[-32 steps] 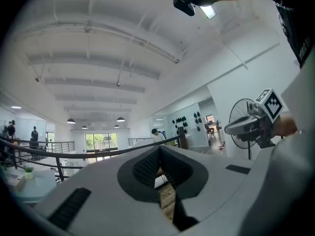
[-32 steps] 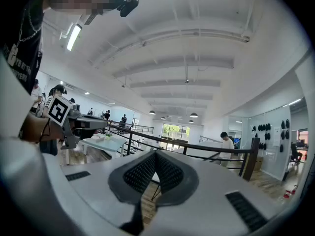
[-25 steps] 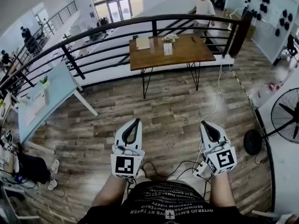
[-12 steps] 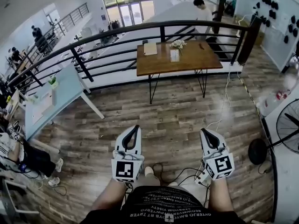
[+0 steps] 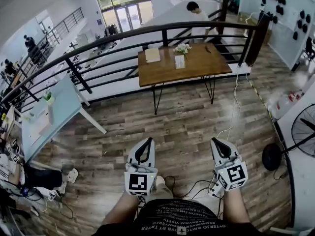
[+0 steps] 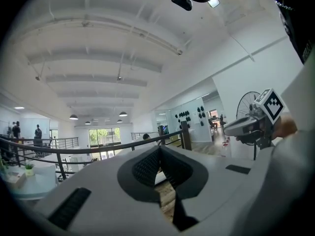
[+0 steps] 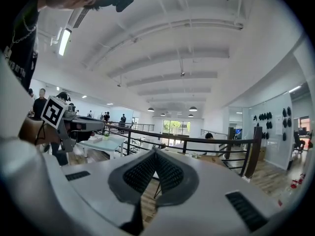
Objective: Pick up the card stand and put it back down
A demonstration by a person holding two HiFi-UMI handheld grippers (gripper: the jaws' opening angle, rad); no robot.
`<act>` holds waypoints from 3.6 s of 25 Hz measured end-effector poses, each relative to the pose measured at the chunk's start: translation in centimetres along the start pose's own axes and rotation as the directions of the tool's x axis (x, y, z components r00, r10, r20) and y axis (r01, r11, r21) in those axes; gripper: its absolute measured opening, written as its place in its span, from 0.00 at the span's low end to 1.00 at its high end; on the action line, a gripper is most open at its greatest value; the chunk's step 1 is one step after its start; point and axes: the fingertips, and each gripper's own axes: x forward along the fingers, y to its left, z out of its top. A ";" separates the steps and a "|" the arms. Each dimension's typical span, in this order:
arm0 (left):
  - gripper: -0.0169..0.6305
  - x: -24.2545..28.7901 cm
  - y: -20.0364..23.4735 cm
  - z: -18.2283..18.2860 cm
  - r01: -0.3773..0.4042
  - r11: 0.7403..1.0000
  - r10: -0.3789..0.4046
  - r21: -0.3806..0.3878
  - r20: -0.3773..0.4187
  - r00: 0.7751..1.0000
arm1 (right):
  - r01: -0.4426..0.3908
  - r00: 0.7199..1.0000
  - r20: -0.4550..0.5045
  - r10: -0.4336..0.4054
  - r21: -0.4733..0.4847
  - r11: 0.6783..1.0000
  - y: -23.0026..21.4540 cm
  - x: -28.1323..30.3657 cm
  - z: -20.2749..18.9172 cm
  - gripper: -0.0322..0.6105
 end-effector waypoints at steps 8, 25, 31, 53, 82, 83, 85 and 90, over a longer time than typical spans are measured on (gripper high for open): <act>0.06 5.1 7.2 -0.3 0.037 0.999 -0.037 -0.017 0.025 0.999 | 0.000 0.999 -0.036 -0.001 -0.021 1.000 1.4 8.8 1.4 0.07; 0.06 10.3 18.5 -3.2 0.116 0.992 -0.115 -0.041 0.029 0.993 | 0.026 0.996 -0.086 -0.032 -0.070 0.997 5.7 20.6 4.0 0.07; 0.06 9.9 17.9 -3.8 0.158 0.985 -0.156 -0.064 0.028 0.987 | 0.057 0.993 -0.098 -0.061 -0.049 0.997 5.8 19.5 3.7 0.07; 0.06 14.4 17.8 -5.3 0.132 0.990 -0.133 -0.041 -0.042 0.990 | 0.037 0.996 -0.078 -0.036 0.013 0.999 1.3 22.5 2.1 0.07; 0.06 35.0 15.6 -2.9 -0.004 1.000 0.002 -0.030 -0.055 0.998 | -0.033 0.998 -0.062 0.033 0.006 0.999 -19.0 32.9 0.5 0.07; 0.06 35.7 15.3 -2.7 -0.010 1.000 0.008 -0.029 -0.053 0.999 | -0.034 0.998 -0.059 0.034 0.007 0.999 -19.9 33.1 0.5 0.07; 0.06 36.9 14.7 -2.4 -0.017 1.000 0.016 -0.025 -0.053 0.998 | -0.037 0.998 -0.055 0.037 0.012 0.999 -21.5 33.2 0.1 0.07; 0.06 38.6 12.6 -2.4 -0.011 0.999 0.008 -0.039 -0.071 0.997 | -0.041 0.998 -0.054 0.043 0.034 0.999 -24.3 33.1 -0.9 0.07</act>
